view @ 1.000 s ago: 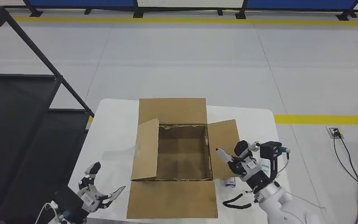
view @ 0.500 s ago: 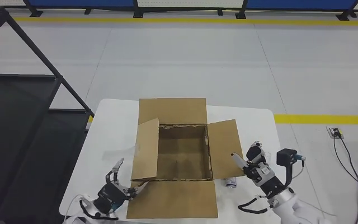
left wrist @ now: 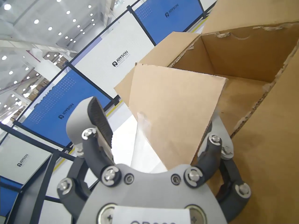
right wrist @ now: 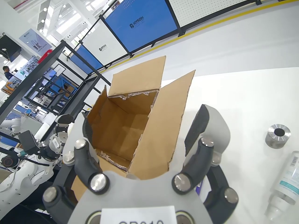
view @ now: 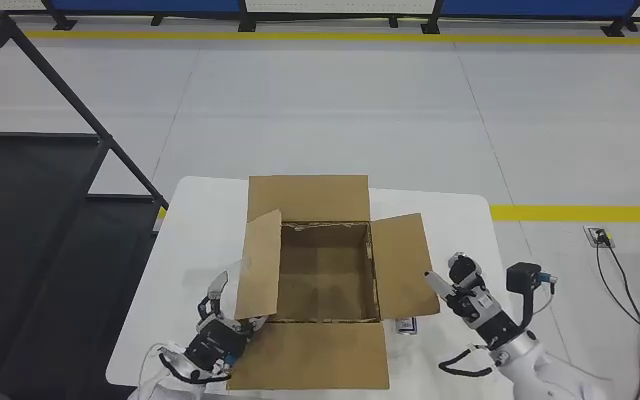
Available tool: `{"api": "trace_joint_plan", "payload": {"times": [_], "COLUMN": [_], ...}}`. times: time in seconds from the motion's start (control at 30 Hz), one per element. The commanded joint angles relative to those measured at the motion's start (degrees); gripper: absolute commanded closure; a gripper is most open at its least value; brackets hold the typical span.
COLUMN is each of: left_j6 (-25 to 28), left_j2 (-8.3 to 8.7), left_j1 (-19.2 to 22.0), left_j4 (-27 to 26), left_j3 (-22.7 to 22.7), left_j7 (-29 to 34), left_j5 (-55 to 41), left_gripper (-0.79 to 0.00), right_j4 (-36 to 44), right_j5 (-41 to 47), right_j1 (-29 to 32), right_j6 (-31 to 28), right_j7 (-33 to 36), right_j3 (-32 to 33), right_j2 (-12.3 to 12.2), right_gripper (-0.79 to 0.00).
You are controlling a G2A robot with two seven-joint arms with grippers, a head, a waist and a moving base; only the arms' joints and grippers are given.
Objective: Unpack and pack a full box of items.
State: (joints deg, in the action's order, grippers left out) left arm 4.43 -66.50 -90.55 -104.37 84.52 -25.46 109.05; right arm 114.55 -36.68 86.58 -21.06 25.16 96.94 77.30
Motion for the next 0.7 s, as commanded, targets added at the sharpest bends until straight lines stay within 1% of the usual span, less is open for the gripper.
{"api": "trace_joint_plan", "payload": {"times": [0.0, 0.03, 0.13, 0.3, 0.37, 0.47, 0.53, 0.6, 0.67], "left_j6": [-0.9, -1.7, -1.8, -2.2, -1.4, -0.1, 0.4, 1.2, 1.8], "left_j2": [-0.06, -0.08, -0.13, -0.13, -0.09, 0.05, 0.08, 0.13, 0.17], "left_j1": [-0.6, -1.3, -2.9, -4.8, -5.5, -6.3, -6.3, -6.2, -6.0], "left_j4": [-0.7, -1.2, -2.8, -4.2, -4.3, -4.0, -3.3, -2.5, -1.5], "left_j3": [1.1, 2.0, 4.2, 8.0, 9.6, 12.2, 13.1, 13.9, 14.5], "left_j7": [-0.3, -0.6, -1.1, -1.7, -1.7, -2.0, -2.0, -2.1, -2.1], "left_j5": [-2.8, -4.2, -9.2, -14.5, -16.7, -18.4, -19.2, -19.9, -20.3], "left_gripper": [-0.785, -0.785, -0.785, -0.785, -0.785, -0.785, -0.785, -0.785, -0.785], "right_j4": [-0.3, -0.4, -0.8, -1.0, -1.0, -0.1, 0.7, 0.9, 0.3], "right_j5": [-0.2, -0.2, -0.6, -1.5, -2.5, -5.8, -6.7, -5.5, -1.2], "right_j1": [-0.6, -1.2, -2.3, -4.2, -5.0, -5.5, -5.2, -4.2, -4.1], "right_j6": [0.4, 0.9, 1.7, 3.7, 6.1, 12.5, 15.0, 17.5, 17.7], "right_j7": [1.2, 1.7, 2.7, 5.4, 6.2, 7.5, 6.6, 5.7, 7.3], "right_j3": [0.0, -0.2, -0.6, -1.4, -1.7, -1.9, -1.6, -0.6, 0.4], "right_j2": [-0.2, -0.3, -0.5, -0.9, -1.0, -1.1, -1.2, -1.1, -1.2], "right_gripper": [-0.785, -0.785, -0.785, -0.785, -0.785, -0.785, -0.785, -0.785, -0.785]}}
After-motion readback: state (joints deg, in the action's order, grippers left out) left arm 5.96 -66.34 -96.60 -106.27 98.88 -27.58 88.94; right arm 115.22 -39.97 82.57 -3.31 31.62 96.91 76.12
